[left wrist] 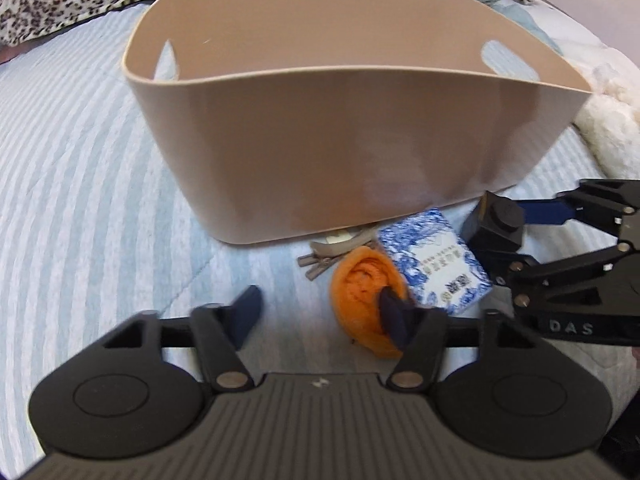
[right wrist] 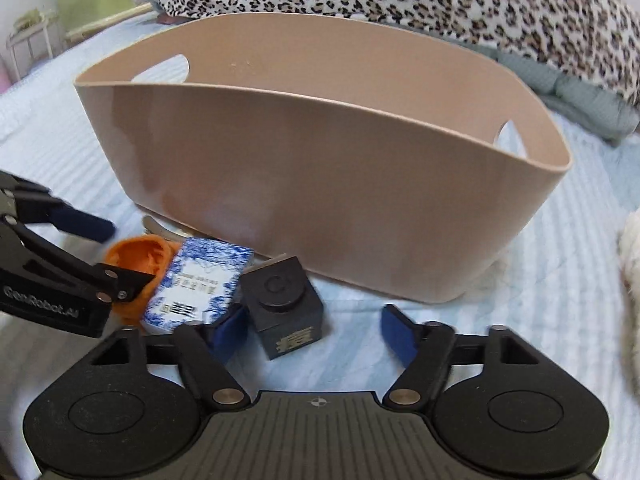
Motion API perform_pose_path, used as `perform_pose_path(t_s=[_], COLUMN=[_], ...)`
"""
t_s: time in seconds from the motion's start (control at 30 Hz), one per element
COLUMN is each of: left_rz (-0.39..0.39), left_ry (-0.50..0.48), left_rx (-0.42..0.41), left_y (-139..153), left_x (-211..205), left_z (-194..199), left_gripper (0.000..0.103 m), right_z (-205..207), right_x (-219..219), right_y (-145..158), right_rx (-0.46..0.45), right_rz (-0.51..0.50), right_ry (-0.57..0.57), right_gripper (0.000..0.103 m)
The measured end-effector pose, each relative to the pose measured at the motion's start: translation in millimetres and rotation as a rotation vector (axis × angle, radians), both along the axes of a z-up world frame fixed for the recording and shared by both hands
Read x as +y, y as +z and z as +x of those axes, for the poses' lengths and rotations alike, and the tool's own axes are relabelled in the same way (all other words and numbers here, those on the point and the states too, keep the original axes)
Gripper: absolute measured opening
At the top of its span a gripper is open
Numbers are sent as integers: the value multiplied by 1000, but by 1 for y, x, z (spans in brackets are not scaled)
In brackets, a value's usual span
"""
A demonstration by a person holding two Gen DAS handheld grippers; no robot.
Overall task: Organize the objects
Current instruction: 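Grasp the orange silicone piece with left tool while right tool grasps the black cube, then move both items over the basket and open both tools to drop them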
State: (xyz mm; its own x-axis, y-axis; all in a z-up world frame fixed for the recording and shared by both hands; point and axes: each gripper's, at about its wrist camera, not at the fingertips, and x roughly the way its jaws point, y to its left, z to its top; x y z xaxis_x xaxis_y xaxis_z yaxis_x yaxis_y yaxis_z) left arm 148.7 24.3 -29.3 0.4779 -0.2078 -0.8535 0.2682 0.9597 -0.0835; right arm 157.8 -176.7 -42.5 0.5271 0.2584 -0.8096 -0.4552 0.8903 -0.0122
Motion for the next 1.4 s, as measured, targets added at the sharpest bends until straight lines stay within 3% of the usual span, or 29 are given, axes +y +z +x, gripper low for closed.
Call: perform_pose_path(t_s=[0.2,0.7,1.0,1.13,1.4], left_rz=[-26,-4,-10,-8,-36], left_ry=[-37,-4,-4,-7,-8], left_rx=[4,-35,-96,-147,-298], left_y=[5,17,38,54,114], left_x=[-3,5,4,-2,-1], left_z=[-9,-26,-52,-56,-60], left_gripper=[10,7,7,7,7], right_z=[-6,-33,-55,-66,-70], right_x=[2,0,-11,-17,-31], right_y=[2,14,41,59,108], right_rx=[27,-48,-109,-152,-268], right_rz=[55,19,45,70,120], right_ry=[42,69,45,35,-6], right_gripper=[32,30,30,30,30])
